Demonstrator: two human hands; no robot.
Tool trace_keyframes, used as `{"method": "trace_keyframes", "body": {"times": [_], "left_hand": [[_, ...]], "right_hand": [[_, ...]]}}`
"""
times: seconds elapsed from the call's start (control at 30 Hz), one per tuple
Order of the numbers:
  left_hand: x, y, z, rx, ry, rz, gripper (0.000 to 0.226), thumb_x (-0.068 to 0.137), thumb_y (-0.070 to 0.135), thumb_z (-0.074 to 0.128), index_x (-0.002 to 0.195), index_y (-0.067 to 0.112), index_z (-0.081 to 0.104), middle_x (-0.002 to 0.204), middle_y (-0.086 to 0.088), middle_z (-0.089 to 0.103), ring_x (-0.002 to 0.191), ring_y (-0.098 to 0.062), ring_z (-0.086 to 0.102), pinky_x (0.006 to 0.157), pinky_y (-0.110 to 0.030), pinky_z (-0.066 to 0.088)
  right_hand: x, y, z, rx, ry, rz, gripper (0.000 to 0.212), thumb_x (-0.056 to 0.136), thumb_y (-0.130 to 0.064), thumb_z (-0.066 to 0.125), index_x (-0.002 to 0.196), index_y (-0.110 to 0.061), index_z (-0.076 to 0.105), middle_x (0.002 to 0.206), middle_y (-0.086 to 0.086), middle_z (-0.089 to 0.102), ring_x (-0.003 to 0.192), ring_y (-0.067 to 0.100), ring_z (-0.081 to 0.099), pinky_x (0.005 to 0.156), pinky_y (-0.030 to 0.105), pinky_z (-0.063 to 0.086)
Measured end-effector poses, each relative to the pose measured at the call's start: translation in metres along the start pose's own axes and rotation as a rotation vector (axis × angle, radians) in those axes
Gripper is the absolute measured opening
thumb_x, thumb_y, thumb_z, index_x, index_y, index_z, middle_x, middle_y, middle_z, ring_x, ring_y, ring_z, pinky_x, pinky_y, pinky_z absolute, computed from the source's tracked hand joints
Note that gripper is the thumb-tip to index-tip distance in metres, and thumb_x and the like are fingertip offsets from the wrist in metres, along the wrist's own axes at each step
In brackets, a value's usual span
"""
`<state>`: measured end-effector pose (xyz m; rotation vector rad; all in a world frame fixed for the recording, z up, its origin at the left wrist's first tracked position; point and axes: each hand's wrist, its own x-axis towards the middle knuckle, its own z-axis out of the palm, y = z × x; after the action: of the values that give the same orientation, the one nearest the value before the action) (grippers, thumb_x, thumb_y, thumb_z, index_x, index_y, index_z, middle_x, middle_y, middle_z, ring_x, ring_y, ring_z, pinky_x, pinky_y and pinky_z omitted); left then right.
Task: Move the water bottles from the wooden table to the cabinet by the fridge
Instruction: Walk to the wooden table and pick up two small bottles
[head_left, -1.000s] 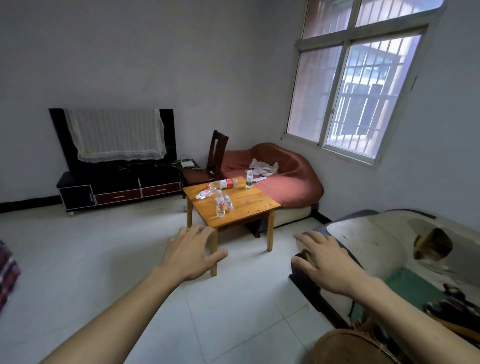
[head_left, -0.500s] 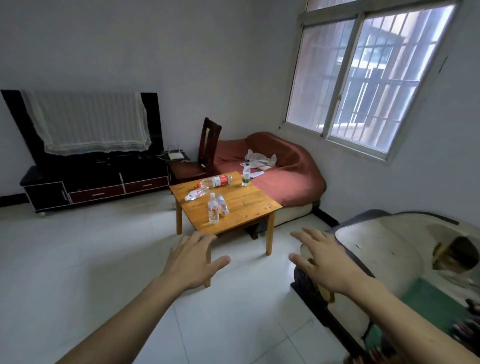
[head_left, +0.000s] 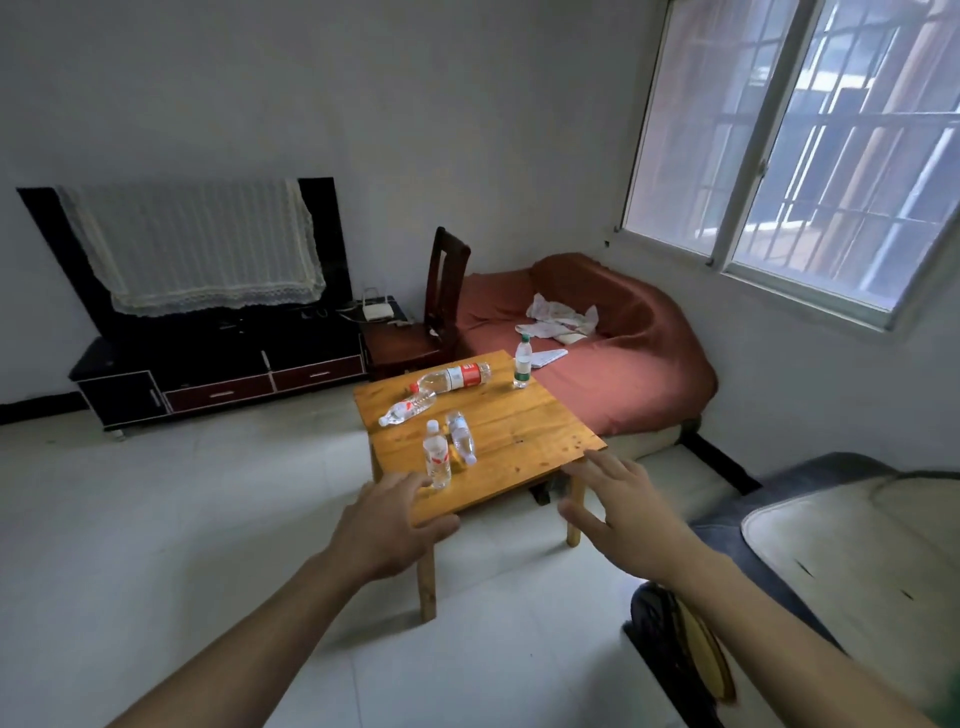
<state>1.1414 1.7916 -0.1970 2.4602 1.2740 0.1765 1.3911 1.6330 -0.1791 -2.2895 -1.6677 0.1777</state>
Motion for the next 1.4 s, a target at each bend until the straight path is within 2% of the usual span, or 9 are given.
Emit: {"method": "trace_keyframes", "body": {"times": [0.17, 0.3, 0.43, 0.53, 0.63, 0.7, 0.8, 0.93, 1.4], "left_hand": [[0.077, 0.001, 0.013, -0.026, 0.004, 0.015, 0.082, 0.080, 0.078, 0.053, 0.146, 0.031, 0.039, 0.148, 0.004, 0.043, 0.129, -0.020, 0.045, 0.101, -0.043, 0.047], [0.143, -0.008, 0.027, -0.026, -0.017, 0.021, 0.078, 0.081, 0.075, 0.054, 0.145, 0.035, 0.038, 0.153, 0.006, 0.037, 0.134, -0.021, 0.040, 0.103, -0.042, 0.044], [0.219, -0.016, 0.029, -0.032, -0.021, 0.020, 0.076, 0.080, 0.074, 0.056, 0.144, 0.037, 0.038, 0.153, 0.007, 0.036, 0.136, -0.023, 0.038, 0.105, -0.047, 0.042], [0.268, -0.017, 0.032, -0.056, -0.018, 0.026, 0.076, 0.081, 0.073, 0.057, 0.144, 0.035, 0.039, 0.151, 0.007, 0.037, 0.133, -0.023, 0.039, 0.102, -0.046, 0.045], [0.302, -0.016, 0.037, -0.060, -0.033, 0.012, 0.077, 0.081, 0.073, 0.057, 0.145, 0.034, 0.039, 0.150, 0.008, 0.037, 0.133, -0.022, 0.038, 0.101, -0.045, 0.045], [0.322, -0.016, 0.044, -0.061, -0.062, -0.007, 0.077, 0.081, 0.073, 0.057, 0.146, 0.036, 0.036, 0.152, 0.008, 0.034, 0.135, -0.022, 0.036, 0.103, -0.046, 0.044], [0.353, -0.017, 0.055, -0.064, -0.100, -0.066, 0.076, 0.082, 0.069, 0.058, 0.147, 0.038, 0.034, 0.152, 0.009, 0.033, 0.136, -0.020, 0.035, 0.104, -0.043, 0.042], [0.390, -0.018, 0.071, -0.055, -0.114, -0.183, 0.075, 0.081, 0.072, 0.057, 0.143, 0.034, 0.040, 0.149, 0.010, 0.036, 0.135, -0.019, 0.037, 0.104, -0.042, 0.041], [0.448, -0.054, 0.089, -0.070, -0.030, -0.545, 0.060, 0.089, 0.056, 0.059, 0.140, 0.030, 0.043, 0.146, 0.003, 0.042, 0.132, -0.023, 0.042, 0.102, -0.040, 0.043]], "right_hand": [[0.066, 0.029, 0.008, -0.028, -0.027, 0.041, 0.081, 0.079, -0.078, 0.020, 0.147, -0.037, 0.038, 0.158, -0.005, 0.032, 0.147, 0.022, 0.022, 0.113, 0.047, 0.035], [0.122, 0.044, 0.014, -0.086, -0.083, 0.049, 0.062, 0.093, -0.064, 0.040, 0.148, -0.035, 0.039, 0.159, -0.002, 0.033, 0.146, 0.026, 0.024, 0.115, 0.042, 0.032], [0.174, 0.056, 0.023, -0.108, -0.122, 0.076, 0.085, 0.079, -0.086, 0.015, 0.149, -0.041, 0.035, 0.160, -0.006, 0.030, 0.146, 0.024, 0.022, 0.114, 0.044, 0.033], [0.215, 0.069, 0.026, -0.148, -0.146, 0.081, 0.068, 0.091, -0.072, 0.029, 0.151, -0.040, 0.030, 0.161, -0.007, 0.027, 0.148, 0.022, 0.019, 0.112, 0.047, 0.035], [0.253, 0.081, 0.024, -0.116, -0.136, 0.091, 0.082, 0.081, -0.081, 0.012, 0.150, -0.040, 0.032, 0.160, -0.009, 0.028, 0.148, 0.021, 0.019, 0.110, 0.049, 0.037], [0.278, 0.092, 0.029, -0.080, -0.146, 0.095, 0.075, 0.087, -0.075, 0.016, 0.149, -0.038, 0.033, 0.160, -0.008, 0.027, 0.148, 0.021, 0.018, 0.111, 0.050, 0.035], [0.321, 0.115, 0.042, -0.068, -0.160, 0.064, 0.060, 0.097, -0.064, 0.031, 0.150, -0.037, 0.034, 0.161, -0.005, 0.028, 0.148, 0.022, 0.020, 0.114, 0.048, 0.033], [0.382, 0.146, 0.062, -0.035, -0.220, -0.002, 0.061, 0.096, -0.062, 0.037, 0.150, -0.035, 0.035, 0.162, -0.001, 0.027, 0.148, 0.027, 0.022, 0.112, 0.051, 0.036], [0.543, 0.152, 0.121, 0.005, -0.444, -0.299, 0.061, 0.097, -0.060, 0.037, 0.151, -0.033, 0.031, 0.163, -0.001, 0.025, 0.149, 0.026, 0.021, 0.110, 0.057, 0.037]]}}
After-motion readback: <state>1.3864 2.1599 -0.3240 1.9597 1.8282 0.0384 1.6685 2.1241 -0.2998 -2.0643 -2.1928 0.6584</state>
